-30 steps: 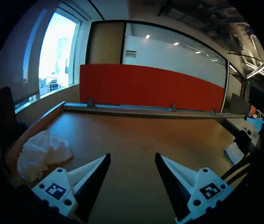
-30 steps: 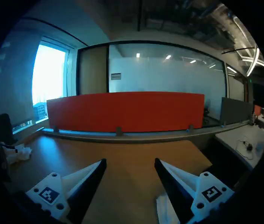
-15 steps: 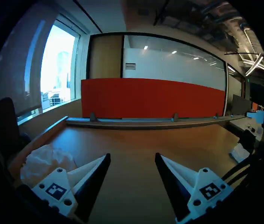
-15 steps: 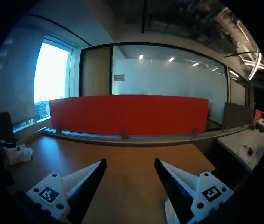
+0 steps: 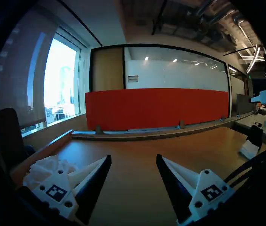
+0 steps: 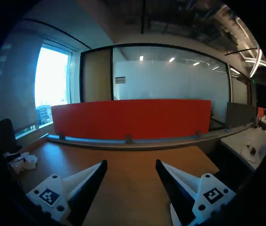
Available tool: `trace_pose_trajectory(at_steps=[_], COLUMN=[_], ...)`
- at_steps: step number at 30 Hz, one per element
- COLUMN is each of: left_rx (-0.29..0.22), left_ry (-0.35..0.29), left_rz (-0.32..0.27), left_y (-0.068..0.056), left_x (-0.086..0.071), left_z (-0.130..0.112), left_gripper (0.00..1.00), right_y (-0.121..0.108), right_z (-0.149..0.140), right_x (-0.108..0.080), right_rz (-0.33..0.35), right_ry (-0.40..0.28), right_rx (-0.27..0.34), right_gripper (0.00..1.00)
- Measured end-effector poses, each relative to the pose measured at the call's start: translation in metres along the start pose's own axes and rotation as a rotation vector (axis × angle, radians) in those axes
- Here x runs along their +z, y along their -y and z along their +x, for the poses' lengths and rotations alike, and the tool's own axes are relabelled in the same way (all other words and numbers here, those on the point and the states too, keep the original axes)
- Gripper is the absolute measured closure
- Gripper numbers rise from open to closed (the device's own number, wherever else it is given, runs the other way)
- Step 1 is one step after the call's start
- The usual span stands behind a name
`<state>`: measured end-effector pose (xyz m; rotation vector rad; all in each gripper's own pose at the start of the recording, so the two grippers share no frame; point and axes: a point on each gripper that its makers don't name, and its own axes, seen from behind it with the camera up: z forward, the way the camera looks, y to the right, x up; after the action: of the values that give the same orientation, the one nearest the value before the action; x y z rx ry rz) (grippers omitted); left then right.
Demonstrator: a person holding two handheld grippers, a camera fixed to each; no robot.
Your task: Fold towel
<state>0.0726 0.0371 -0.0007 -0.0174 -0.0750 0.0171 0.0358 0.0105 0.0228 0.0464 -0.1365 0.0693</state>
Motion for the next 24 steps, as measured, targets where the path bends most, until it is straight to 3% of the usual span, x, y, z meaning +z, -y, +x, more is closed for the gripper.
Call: trace_pose_trajectory(at_steps=[15,24], left_rx=[-0.023,-0.030], left_ry=[-0.078,-0.102], left_rz=[0.038,0.040], left_y=[0.030,0.034], left_x=[-0.001,0.002], left_z=[-0.043,-0.071], left_gripper=[0.13,0.13], right_y=[0.017,0.018], right_z=[-0.024,-0.052], right_x=[0.004,0.008], right_rz=[-0.013,-0.017], right_ry=[-0.003,0.009], right_rx=[-0.010,-0.030], right_gripper=[0.00,0.01])
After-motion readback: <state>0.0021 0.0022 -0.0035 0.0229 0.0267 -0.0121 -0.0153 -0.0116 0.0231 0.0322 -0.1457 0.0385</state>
